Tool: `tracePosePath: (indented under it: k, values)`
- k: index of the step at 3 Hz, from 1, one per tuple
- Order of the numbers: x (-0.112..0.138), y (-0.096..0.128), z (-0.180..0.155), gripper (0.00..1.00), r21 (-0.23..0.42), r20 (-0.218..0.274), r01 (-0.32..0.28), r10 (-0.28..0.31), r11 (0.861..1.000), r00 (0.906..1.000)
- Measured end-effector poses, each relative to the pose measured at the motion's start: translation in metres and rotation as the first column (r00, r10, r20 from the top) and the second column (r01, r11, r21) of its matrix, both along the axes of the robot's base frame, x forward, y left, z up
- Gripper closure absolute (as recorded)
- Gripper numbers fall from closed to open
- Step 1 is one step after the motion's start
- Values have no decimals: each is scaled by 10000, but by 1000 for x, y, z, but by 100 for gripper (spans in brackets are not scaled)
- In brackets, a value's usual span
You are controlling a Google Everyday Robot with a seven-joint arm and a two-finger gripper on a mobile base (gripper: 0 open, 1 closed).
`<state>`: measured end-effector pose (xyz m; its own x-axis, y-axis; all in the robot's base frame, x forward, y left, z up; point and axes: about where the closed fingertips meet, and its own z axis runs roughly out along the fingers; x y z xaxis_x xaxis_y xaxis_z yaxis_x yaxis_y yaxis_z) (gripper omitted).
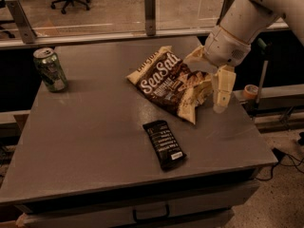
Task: Move brown chip bag near rxbar chocolate
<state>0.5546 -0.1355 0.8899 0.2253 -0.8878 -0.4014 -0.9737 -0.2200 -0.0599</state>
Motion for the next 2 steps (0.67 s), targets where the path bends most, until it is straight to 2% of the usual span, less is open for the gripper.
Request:
tracePosePath:
  k: [1, 2]
  values:
    - [6, -16, 9, 0, 702, 42, 922, -927, 9933, 9957]
    - [24, -55, 41, 0, 1881, 552, 2200, -2340, 9572, 9707]
